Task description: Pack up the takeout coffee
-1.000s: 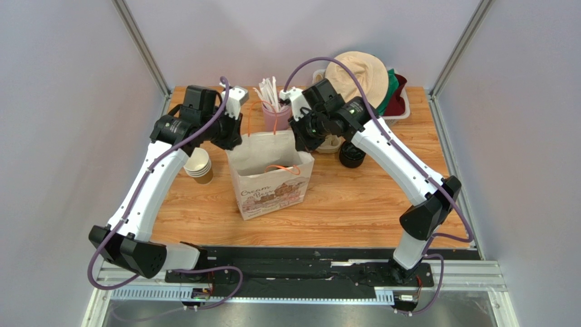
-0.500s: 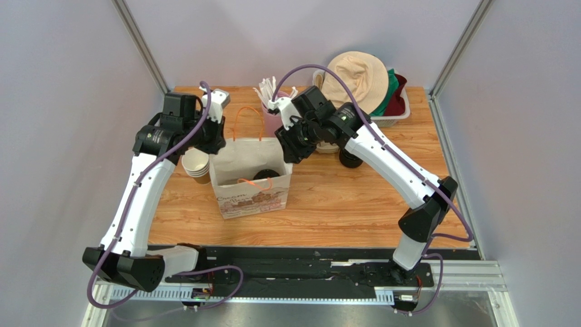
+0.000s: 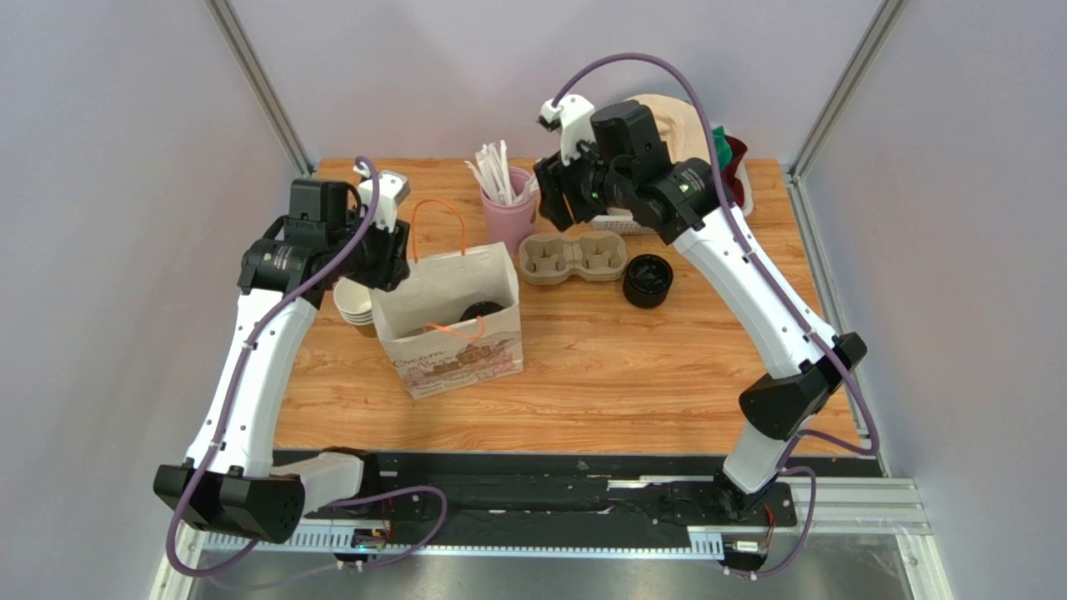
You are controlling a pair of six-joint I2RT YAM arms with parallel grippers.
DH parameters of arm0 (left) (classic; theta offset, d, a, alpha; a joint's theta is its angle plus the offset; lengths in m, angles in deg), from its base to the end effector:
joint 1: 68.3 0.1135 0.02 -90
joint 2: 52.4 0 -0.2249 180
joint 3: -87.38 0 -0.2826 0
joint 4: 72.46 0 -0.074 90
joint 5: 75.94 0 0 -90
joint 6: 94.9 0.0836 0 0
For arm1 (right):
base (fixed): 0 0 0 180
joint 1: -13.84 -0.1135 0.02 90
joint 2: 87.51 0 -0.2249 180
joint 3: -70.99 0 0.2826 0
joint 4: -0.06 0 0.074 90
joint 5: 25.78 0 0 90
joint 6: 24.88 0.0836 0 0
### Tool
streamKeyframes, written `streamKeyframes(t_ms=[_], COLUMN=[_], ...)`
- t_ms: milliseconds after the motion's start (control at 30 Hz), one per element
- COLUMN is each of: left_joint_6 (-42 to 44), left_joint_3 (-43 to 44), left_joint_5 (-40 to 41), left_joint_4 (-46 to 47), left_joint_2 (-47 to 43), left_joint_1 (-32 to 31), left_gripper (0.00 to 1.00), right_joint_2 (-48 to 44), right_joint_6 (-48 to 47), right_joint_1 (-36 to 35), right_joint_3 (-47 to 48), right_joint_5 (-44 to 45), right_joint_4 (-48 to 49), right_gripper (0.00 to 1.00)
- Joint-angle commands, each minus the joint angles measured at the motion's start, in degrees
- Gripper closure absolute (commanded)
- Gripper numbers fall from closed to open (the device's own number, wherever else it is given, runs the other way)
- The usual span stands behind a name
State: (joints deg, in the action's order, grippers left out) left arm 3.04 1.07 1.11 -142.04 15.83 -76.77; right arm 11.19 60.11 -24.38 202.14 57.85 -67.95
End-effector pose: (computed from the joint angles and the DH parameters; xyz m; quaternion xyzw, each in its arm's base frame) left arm 0.2973 -0.0632 0.3356 0.1741 0.8994 -0.1056 0.3868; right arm 0.3245 0.2673 0.3961 -0.3507 0.8161 0.1779 0.4235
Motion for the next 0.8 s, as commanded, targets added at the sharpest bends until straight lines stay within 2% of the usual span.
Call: streamKeyframes(t_ms=[0,67,267,467,700,767], left_joint_6=[0.4,0.3,0.1,0.7,0.5,0.4], left_joint_3=[0.0,0.1,1.0,-0.1,-2.4,-2.7], left_joint_5=[-0.1,0.0,-0.3,0.9,-0.3,-0.5], left_joint_4=[2.5,2.6,2.0,2.6,4.0,4.1], left_joint_2=[-1.9,-2.0,-2.5,-4.7,-6.3,-6.5], left_joint_1=[0.6,0.6,0.5,0.6,2.6,3.0], left_gripper=[0.46,0.40,0.38,0.38,0.38,0.38], right_joint_2=[3.9,6.1,16.3,21.4,23.3,24.3], right_joint_6=[-0.8,0.6,2.6,2.5,2.7,2.2], right_joint_1=[1.6,2.4,2.6,2.5,2.5,2.4], right_joint_3=[-0.8,-0.9,5.4,8.4,10.7,12.2], right_joint_5=[5.6,6.2,3.4,8.2,7.3,9.4], right_joint_4=[16.7,19.5,22.7,24.3,24.4,24.2], right_gripper=[0.44,0.47,0.52,0.49,0.47,0.47])
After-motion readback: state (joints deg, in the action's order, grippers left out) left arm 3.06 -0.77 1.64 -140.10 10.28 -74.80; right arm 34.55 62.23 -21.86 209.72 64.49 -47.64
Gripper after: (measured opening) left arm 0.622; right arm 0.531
